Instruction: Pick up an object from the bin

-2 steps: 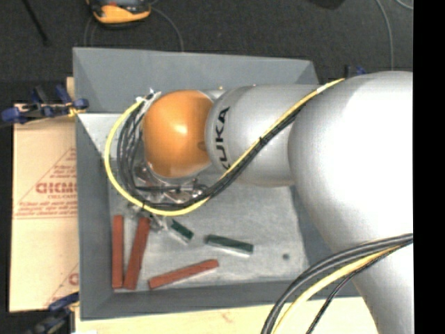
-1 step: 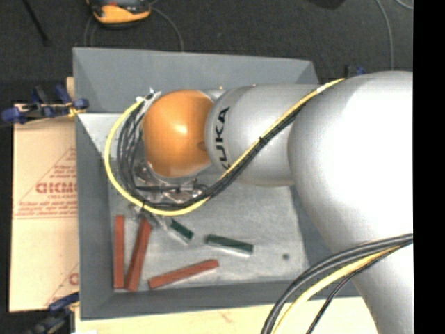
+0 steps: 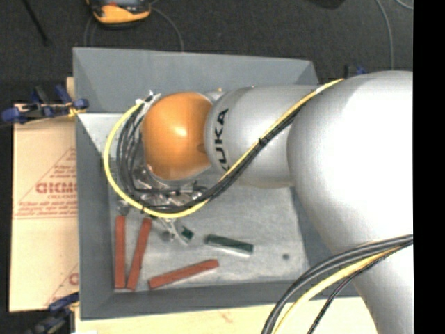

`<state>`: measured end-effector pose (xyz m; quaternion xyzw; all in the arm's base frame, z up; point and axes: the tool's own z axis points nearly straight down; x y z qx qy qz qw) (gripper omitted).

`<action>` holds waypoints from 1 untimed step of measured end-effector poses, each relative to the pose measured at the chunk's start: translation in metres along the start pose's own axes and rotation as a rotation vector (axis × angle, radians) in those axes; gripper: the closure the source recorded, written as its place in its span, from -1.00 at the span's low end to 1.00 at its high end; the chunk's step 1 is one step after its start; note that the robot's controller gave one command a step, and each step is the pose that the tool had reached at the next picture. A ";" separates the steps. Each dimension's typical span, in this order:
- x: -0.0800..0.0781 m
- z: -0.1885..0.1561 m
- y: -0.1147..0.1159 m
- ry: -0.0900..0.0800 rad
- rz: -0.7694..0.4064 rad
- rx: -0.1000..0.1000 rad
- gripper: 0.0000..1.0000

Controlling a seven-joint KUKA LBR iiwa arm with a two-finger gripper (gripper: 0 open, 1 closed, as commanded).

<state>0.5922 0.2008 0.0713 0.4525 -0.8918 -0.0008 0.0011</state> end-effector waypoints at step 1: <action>0.001 0.000 0.000 0.002 -0.002 0.001 1.00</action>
Offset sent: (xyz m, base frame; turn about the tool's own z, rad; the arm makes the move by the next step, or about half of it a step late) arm 0.0000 0.0000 0.0000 0.0000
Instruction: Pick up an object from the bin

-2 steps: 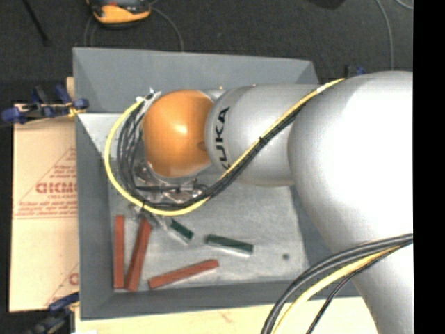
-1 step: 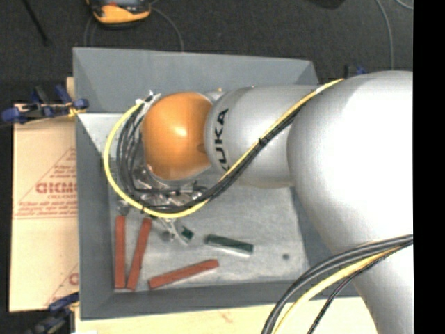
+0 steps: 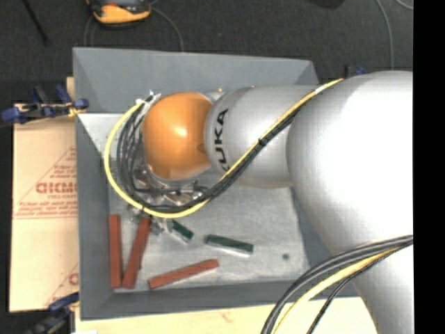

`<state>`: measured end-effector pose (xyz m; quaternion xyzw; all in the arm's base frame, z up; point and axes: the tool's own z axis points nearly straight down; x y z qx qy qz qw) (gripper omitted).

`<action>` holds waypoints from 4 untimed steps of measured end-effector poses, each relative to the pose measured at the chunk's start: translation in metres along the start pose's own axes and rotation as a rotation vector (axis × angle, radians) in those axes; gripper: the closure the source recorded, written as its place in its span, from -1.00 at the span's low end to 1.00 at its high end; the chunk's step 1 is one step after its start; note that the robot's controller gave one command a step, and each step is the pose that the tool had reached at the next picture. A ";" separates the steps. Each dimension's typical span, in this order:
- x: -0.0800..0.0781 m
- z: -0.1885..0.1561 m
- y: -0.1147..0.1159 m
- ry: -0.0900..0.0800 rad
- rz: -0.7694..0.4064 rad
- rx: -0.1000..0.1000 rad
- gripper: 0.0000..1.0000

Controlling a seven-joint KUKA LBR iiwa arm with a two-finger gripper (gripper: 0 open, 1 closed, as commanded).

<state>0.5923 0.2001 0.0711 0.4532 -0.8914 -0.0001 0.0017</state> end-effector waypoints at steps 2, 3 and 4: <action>0.001 -0.001 0.000 0.001 -0.001 -0.001 1.00; 0.032 -0.038 0.002 -0.012 -0.151 0.010 1.00; 0.038 -0.173 0.029 -0.011 -0.070 0.008 1.00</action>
Offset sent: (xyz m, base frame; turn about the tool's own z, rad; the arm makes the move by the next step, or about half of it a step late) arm -0.0093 -0.0299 0.1685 -0.0724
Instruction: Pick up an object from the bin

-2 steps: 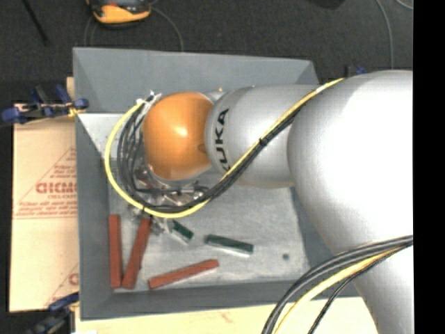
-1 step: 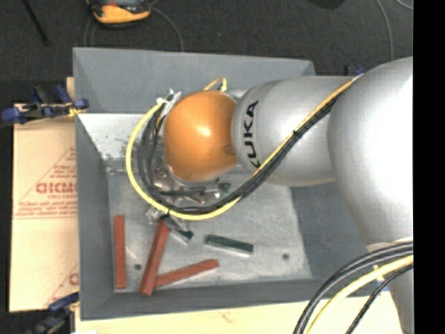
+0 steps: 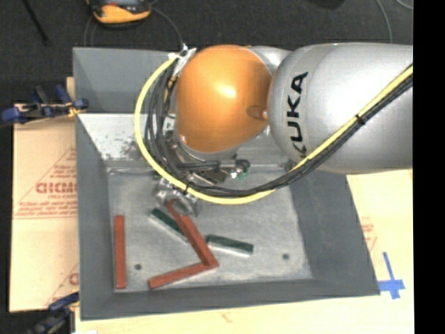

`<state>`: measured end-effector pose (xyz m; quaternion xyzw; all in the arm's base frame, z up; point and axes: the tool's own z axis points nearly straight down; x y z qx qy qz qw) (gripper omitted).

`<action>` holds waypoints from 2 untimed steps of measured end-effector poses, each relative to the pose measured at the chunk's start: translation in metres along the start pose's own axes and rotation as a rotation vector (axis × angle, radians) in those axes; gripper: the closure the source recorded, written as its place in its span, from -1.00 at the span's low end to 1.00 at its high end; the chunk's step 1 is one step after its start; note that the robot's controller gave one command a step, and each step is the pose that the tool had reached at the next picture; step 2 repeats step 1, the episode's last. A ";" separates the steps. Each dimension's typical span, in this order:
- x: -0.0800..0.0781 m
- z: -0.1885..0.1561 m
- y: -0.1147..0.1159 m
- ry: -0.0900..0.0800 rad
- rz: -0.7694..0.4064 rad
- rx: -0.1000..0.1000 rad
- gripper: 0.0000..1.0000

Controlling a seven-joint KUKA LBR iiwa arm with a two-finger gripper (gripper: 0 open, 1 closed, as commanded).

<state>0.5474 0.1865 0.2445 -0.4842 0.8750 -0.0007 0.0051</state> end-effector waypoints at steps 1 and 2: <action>0.001 0.002 0.000 0.003 0.000 -0.002 1.00; 0.001 0.002 0.000 0.003 0.000 -0.002 1.00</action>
Offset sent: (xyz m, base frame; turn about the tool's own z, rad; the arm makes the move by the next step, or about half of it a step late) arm 0.0325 0.0368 0.0114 -0.0799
